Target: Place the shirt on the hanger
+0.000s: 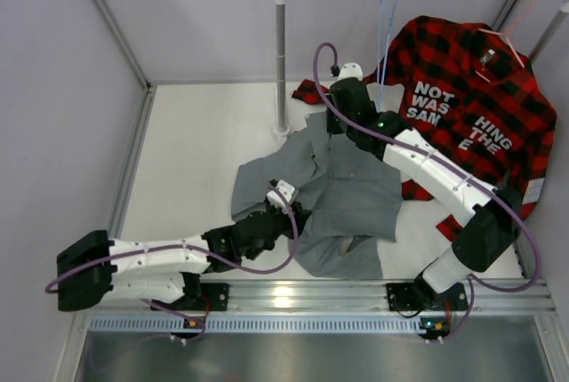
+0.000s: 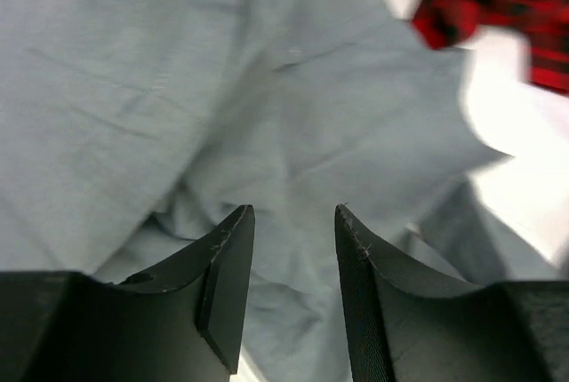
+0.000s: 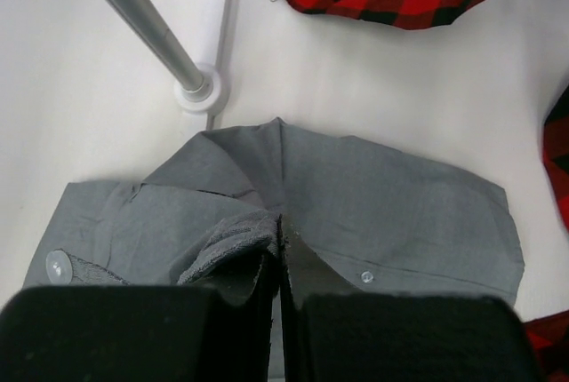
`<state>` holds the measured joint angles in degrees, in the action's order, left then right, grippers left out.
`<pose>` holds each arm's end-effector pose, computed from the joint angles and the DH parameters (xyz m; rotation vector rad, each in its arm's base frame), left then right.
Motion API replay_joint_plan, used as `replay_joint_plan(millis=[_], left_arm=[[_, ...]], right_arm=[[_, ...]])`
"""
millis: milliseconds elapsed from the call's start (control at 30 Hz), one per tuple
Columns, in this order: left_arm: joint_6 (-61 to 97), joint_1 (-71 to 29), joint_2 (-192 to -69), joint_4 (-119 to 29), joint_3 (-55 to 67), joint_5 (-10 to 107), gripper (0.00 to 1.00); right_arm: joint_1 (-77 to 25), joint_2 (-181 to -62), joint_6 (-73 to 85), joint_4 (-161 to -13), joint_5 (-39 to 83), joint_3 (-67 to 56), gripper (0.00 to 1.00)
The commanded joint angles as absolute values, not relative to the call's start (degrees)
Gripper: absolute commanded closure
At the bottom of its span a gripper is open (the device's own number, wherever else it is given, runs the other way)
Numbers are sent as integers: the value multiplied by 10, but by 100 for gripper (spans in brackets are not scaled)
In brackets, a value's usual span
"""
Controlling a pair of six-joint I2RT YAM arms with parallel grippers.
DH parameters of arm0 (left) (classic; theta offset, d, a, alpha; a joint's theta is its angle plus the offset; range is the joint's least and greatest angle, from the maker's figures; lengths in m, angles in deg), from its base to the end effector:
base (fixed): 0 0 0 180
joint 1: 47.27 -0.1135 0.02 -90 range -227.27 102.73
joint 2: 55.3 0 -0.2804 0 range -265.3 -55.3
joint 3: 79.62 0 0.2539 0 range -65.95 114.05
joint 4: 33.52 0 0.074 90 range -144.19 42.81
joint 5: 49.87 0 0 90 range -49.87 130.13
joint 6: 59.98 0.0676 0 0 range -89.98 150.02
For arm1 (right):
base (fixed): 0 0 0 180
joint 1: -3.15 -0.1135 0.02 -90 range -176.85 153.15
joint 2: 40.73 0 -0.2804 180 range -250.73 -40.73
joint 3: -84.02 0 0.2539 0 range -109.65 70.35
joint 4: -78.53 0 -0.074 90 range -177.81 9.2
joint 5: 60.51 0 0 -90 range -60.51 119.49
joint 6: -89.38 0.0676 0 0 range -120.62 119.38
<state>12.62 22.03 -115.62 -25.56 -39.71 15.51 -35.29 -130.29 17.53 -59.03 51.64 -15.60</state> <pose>0.1152 -0.2252 0.2394 0.5028 1.7528 -0.7054 0.3160 0.2183 0.3651 -0.1462 2.0900 0.1840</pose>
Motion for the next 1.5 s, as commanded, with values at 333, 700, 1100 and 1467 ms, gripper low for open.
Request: replay_joint_plan(millis=[333, 700, 1100, 1467], left_arm=[[90, 137, -1362, -141, -326, -49, 42], [112, 85, -1370, -133, -298, -21, 34], [186, 28, -1388, -73, -289, 51, 60], [203, -46, -1261, -153, -290, 261, 100]], right_arm=[[-344, -1274, 184, -581, 418, -182, 100], [-341, -1283, 172, -583, 398, -172, 100], [-340, -1268, 160, -598, 303, -156, 100], [-312, -1189, 170, -604, 232, -80, 100]])
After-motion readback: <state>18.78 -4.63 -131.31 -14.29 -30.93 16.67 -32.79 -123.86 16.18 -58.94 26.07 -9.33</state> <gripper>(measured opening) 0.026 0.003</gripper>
